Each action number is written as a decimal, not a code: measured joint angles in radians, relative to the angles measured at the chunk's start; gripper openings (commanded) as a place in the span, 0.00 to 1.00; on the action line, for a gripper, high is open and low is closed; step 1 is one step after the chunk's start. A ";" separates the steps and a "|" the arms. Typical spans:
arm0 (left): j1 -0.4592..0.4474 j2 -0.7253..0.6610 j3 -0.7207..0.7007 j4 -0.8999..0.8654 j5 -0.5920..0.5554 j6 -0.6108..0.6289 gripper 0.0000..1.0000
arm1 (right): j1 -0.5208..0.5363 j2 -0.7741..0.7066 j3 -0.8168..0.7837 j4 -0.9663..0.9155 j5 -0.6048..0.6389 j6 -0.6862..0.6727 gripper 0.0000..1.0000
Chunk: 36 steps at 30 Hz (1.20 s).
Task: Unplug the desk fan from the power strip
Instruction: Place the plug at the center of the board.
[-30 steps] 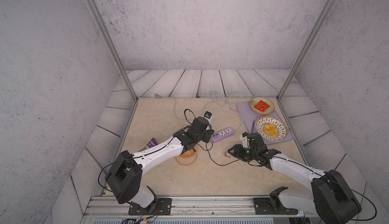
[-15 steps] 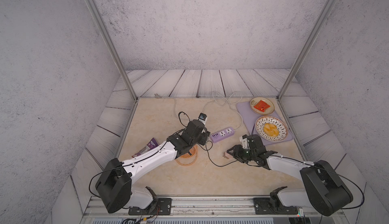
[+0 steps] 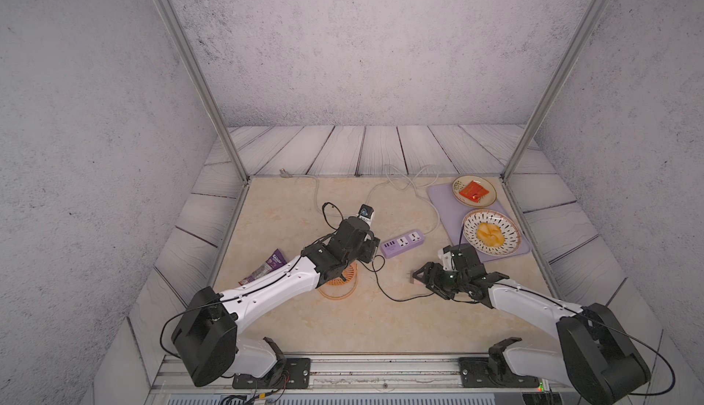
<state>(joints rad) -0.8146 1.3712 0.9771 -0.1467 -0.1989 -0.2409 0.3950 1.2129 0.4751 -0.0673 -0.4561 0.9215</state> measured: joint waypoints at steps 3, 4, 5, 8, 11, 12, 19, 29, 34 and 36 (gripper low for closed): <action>0.000 -0.017 0.000 -0.003 -0.017 -0.004 0.68 | 0.000 -0.048 0.030 -0.046 0.002 -0.018 0.72; 0.001 -0.024 0.000 -0.005 -0.021 -0.005 0.69 | 0.000 -0.056 0.043 -0.064 0.003 -0.026 0.72; 0.001 -0.029 0.000 -0.007 -0.025 -0.006 0.69 | 0.000 -0.061 0.054 -0.080 0.003 -0.036 0.72; 0.001 -0.040 0.005 -0.024 -0.041 -0.013 0.70 | 0.000 -0.063 0.081 -0.124 0.014 -0.066 0.72; 0.004 -0.042 0.022 -0.054 -0.062 -0.018 0.71 | -0.002 -0.063 0.100 -0.177 0.039 -0.101 0.72; 0.006 -0.043 0.028 -0.063 -0.069 -0.019 0.72 | -0.002 -0.063 0.105 -0.194 0.050 -0.113 0.72; 0.033 -0.064 0.067 -0.143 -0.132 -0.037 0.77 | -0.002 -0.064 0.145 -0.343 0.201 -0.208 0.72; 0.261 -0.114 0.103 -0.262 -0.200 -0.090 0.89 | -0.002 -0.173 0.239 -0.541 0.513 -0.294 0.76; 0.395 -0.094 0.097 -0.255 -0.223 -0.071 1.00 | -0.005 -0.159 0.343 -0.507 0.779 -0.346 0.97; 0.436 -0.063 0.084 -0.224 -0.225 -0.038 1.00 | -0.006 -0.131 0.356 -0.430 0.900 -0.394 0.99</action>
<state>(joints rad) -0.3786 1.3083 1.0607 -0.3702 -0.4244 -0.2790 0.3889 1.0821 0.8314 -0.4976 0.4435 0.5274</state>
